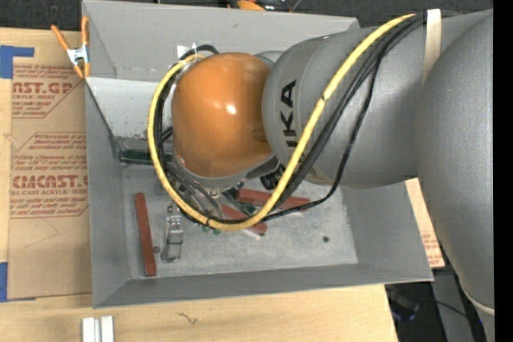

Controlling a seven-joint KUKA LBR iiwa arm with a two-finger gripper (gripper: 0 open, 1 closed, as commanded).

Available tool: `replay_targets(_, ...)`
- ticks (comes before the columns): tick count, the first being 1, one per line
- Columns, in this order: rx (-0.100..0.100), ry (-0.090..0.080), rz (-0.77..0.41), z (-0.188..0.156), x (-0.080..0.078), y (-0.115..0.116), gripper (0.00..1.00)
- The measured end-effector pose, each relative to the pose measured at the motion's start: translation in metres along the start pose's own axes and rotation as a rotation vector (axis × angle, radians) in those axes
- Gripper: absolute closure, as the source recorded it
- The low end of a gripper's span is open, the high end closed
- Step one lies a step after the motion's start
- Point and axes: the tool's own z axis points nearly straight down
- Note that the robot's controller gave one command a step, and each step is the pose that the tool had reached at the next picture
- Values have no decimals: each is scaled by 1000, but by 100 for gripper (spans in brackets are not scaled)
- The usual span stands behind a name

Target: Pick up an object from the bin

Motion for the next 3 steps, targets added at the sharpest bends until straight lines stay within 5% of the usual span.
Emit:
replay_targets(1, 3, -2, 118, 49, -2, -73, 0)
replay_targets(2, -1, -11, 151, 25, -32, -114, 0)
replay_targets(3, 0, -9, 84, 143, -90, -162, 0)
